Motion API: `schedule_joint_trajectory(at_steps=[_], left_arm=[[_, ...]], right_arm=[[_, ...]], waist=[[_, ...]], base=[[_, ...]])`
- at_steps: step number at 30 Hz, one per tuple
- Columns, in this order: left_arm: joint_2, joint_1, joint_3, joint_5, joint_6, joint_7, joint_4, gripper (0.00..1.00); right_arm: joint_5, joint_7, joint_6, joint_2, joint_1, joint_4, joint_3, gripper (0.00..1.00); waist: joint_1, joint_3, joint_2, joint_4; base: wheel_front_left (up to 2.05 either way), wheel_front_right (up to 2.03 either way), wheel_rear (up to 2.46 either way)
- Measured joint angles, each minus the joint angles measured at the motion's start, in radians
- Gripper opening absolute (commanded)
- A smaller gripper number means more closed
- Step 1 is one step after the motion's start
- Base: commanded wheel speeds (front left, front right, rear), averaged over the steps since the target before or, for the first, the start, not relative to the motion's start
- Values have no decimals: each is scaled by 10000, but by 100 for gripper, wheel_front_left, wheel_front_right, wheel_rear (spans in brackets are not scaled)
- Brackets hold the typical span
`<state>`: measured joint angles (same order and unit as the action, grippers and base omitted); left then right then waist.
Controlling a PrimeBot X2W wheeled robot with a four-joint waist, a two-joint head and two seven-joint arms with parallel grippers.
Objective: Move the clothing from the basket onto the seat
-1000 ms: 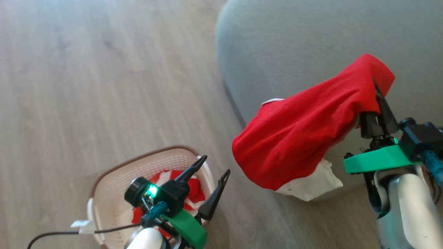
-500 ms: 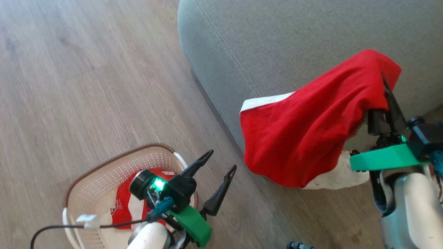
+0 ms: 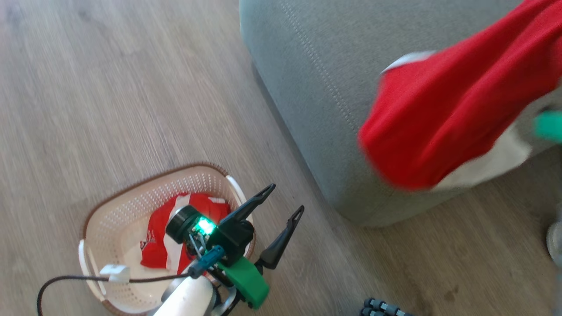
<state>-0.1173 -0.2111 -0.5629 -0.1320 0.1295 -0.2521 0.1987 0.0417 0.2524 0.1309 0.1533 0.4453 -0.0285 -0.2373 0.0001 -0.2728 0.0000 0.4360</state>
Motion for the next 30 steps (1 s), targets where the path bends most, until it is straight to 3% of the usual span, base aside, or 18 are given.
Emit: schedule_joint_trajectory(at_steps=[8, 17, 23, 30], left_arm=[[-318, -565, -238, -2, 0, -2, -144, 100], [-734, -967, -552, -2, 0, -2, -288, 100], [-888, -1325, -458, 0, 0, -2, -357, 100], [-1012, -1633, -522, 15, 0, -2, -537, 100]], right_arm=[[-1009, 29, 0, 2222, 2627, 1390, -867, 0], [-1521, -366, 0, 3962, 5614, 3614, -1030, 0], [-1057, -295, 2, 4056, 6525, 5530, -706, 0], [150, -4, 2, 3923, 7428, 7012, -1484, 0]], waist=[[0, -710, 0, -325], [1, -1726, 0, -712], [2, -2523, 0, -1031], [1, -3277, -1, -1576]], base=[[0, 0, 0], [0, 0, 0], [0, 0, 0], [0, 0, 0]])
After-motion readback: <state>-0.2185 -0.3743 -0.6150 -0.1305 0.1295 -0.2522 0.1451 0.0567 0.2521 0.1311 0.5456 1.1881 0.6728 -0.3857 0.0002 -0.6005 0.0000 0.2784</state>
